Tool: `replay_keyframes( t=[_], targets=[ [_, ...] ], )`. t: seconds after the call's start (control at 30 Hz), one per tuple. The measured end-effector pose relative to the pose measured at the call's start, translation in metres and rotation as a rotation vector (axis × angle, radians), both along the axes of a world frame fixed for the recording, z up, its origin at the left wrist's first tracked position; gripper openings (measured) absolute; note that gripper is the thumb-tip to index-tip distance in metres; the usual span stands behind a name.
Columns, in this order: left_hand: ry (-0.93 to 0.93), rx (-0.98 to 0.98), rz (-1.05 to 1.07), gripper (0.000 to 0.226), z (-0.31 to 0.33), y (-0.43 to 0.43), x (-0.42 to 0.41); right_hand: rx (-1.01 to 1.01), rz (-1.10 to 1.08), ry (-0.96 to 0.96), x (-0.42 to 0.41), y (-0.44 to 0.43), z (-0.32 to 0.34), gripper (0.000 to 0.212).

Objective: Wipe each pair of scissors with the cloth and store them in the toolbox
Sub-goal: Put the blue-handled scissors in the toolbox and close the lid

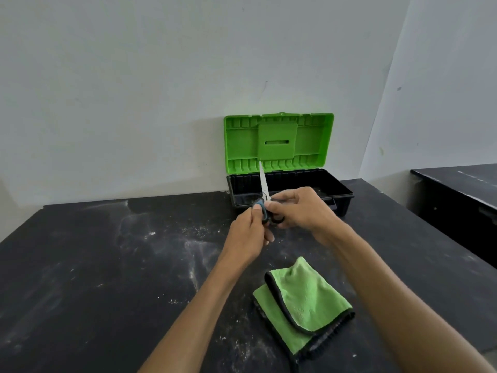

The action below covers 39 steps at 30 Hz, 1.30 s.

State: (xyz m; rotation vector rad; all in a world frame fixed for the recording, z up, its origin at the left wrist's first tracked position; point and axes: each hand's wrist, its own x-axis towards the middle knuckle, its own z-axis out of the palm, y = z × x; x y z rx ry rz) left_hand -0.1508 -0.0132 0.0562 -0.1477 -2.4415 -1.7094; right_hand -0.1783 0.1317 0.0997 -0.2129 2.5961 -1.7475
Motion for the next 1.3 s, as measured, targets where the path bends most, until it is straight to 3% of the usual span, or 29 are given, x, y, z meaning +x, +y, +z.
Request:
replay_keyframes(
  t=[0.17, 0.33, 0.53, 0.6, 0.77, 0.87, 1.03, 1.13, 1.3],
  targets=[
    [0.041, -0.303, 0.063, 0.064, -0.001, -0.006, -0.045, -0.007, -0.059, -0.091, -0.054, 0.028, -0.001, 0.017],
    [0.244, -0.585, 0.267, 0.048, -0.014, -0.021, -0.107, 0.148, -0.19, -0.069, -0.121, 0.066, -0.008, 0.01],
    [-0.012, -0.848, 0.117, 0.068, -0.033, -0.022, -0.166, 0.391, -0.325, -0.094, -0.197, 0.11, -0.021, 0.024],
    [-0.051, -0.891, 0.077, 0.07, -0.041, -0.018, -0.174, 0.455, -0.319, -0.115, -0.213, 0.119, -0.028, 0.024],
    [0.048, -0.915, 0.17, 0.071, -0.058, -0.014, -0.178, 0.628, -0.219, -0.227, -0.238, 0.119, -0.045, 0.03],
    [0.079, -0.915, 0.213, 0.071, -0.061, -0.012, -0.179, 0.711, -0.203, -0.296, -0.252, 0.118, -0.059, 0.014],
    [0.063, -0.925, 0.237, 0.067, -0.06, -0.009, -0.179, 0.841, -0.188, -0.363, -0.262, 0.115, -0.071, 0.03],
    [0.058, -0.93, 0.243, 0.066, -0.059, -0.009, -0.178, 0.898, -0.279, -0.327, -0.263, 0.114, -0.078, 0.05],
    [0.07, -0.909, 0.255, 0.067, -0.059, -0.011, -0.177, 0.992, -0.354, -0.243, -0.245, 0.106, -0.066, 0.049]
  ],
)
